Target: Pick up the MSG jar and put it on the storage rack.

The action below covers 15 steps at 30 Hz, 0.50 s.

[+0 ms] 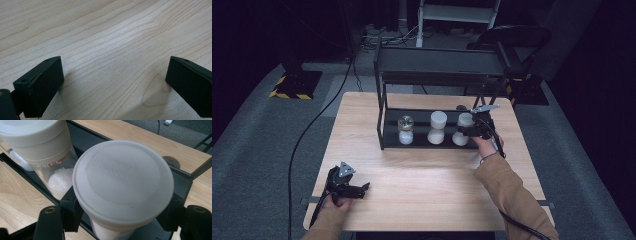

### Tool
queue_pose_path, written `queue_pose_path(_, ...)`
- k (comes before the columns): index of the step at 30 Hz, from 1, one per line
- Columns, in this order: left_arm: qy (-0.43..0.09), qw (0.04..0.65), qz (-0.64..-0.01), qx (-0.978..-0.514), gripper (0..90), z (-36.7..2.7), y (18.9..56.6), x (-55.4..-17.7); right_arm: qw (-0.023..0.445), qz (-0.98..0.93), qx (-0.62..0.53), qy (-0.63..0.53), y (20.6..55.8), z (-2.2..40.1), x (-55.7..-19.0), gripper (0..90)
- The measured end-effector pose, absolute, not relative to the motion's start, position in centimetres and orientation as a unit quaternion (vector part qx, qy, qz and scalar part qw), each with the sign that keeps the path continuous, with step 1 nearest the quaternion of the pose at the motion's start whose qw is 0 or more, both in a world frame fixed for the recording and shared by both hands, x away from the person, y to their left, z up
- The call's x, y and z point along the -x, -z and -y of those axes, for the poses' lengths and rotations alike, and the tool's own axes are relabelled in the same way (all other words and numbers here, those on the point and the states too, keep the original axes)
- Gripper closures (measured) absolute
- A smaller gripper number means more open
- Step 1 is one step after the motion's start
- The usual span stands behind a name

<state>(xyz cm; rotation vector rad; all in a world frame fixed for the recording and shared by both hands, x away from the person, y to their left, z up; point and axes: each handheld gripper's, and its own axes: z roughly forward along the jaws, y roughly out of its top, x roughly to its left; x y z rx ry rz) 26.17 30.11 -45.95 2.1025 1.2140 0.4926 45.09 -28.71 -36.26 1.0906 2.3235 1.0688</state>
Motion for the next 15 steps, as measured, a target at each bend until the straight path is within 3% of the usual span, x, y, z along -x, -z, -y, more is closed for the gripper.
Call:
queue_pose_path(2,-0.188,0.326,-0.463,-0.802,1.3,-30.1,46.0,-26.2,0.177,-0.821,-0.385,-0.381,36.2,28.8,-45.2,31.6)
queue_pose_path(8,-0.188,0.326,-0.463,-0.802,1.3,-30.1,46.0,-26.2,0.194,-0.805,-0.386,-0.407,35.3,29.3,-44.2,15.2)
queue_pose_path(15,-0.188,0.326,-0.463,-0.802,1.2,-30.1,46.0,-26.2,0.215,-0.802,-0.371,-0.417,33.4,29.4,-42.8,10.0)
